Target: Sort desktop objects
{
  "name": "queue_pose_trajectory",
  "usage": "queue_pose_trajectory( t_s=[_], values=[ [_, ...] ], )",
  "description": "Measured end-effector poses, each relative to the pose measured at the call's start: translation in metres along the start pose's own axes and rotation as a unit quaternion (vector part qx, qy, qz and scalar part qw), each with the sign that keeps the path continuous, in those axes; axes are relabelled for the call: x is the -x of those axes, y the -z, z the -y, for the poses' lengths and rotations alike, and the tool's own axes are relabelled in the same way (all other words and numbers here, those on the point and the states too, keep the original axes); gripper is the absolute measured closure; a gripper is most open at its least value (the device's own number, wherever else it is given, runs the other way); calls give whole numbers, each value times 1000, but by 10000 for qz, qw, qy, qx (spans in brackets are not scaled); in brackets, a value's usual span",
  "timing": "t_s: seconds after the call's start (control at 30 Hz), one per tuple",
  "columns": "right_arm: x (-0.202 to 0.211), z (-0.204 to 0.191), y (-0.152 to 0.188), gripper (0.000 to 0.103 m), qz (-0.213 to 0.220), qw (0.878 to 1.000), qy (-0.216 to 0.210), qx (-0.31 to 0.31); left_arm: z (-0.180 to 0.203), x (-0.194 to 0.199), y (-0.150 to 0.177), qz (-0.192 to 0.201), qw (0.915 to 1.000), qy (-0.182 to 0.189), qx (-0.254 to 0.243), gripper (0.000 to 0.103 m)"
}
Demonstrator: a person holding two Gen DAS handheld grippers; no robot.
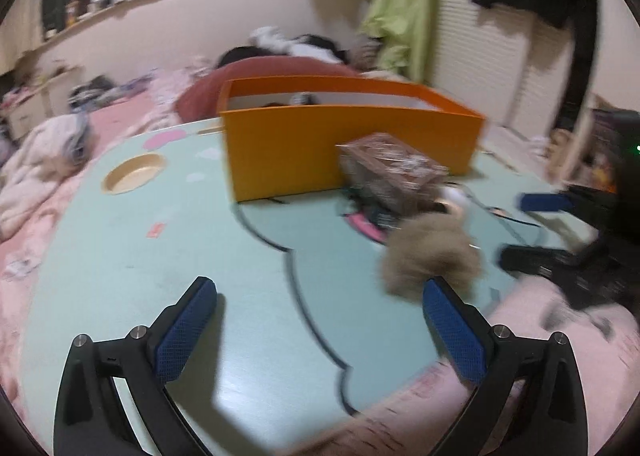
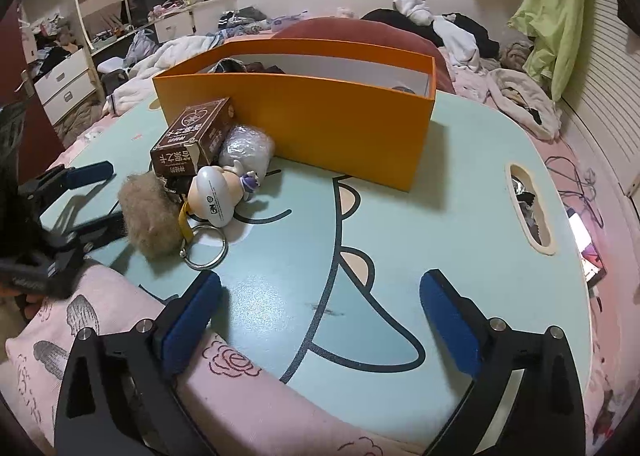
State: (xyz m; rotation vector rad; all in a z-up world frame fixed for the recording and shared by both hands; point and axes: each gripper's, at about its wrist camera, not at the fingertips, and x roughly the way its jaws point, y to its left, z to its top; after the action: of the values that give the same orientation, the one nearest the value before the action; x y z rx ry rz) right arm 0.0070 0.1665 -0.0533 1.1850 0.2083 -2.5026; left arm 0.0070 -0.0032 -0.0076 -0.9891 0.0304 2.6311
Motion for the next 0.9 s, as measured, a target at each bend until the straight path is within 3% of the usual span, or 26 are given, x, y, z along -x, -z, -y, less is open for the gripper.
queue_pose_trajectory(
  t_s=[0.13, 0.27, 0.37, 0.47, 0.53, 0.6, 0.77, 0.87, 0.9],
  values=[
    [0, 1, 0, 3, 0, 10000, -1, -2, 10, 6, -1, 101, 9996, 133, -210, 1],
    [1, -2, 1, 3, 4, 10000, -3, -5, 23, 11, -14, 196, 9977, 621, -168, 4],
    [1, -2, 0, 3, 4, 10000, -7, -4, 41, 5, -24, 117, 9969, 635, -454, 13],
    [1, -1, 0, 3, 5, 10000, -8, -4, 56, -11, -30, -141, 9958, 586, -684, 31],
    [1, -1, 0, 2, -11, 10000, 60, -18, 59, -17, -28, -278, 9953, 604, -704, 53],
    [2, -1, 0, 2, 4, 10000, 18, -32, 58, -14, -25, -240, 9959, 547, -674, 61],
    [2, -2, -1, 2, 9, 10000, 10, -29, 47, 10, -14, 132, 9978, 482, -439, 62],
    [3, -2, -1, 2, 8, 10000, 14, -27, 35, 18, -4, 218, 9993, 219, -187, 61],
    [2, -2, -1, 2, 8, 10000, 14, -28, 29, 16, -1, 181, 9998, -36, -27, 55]
  ],
)
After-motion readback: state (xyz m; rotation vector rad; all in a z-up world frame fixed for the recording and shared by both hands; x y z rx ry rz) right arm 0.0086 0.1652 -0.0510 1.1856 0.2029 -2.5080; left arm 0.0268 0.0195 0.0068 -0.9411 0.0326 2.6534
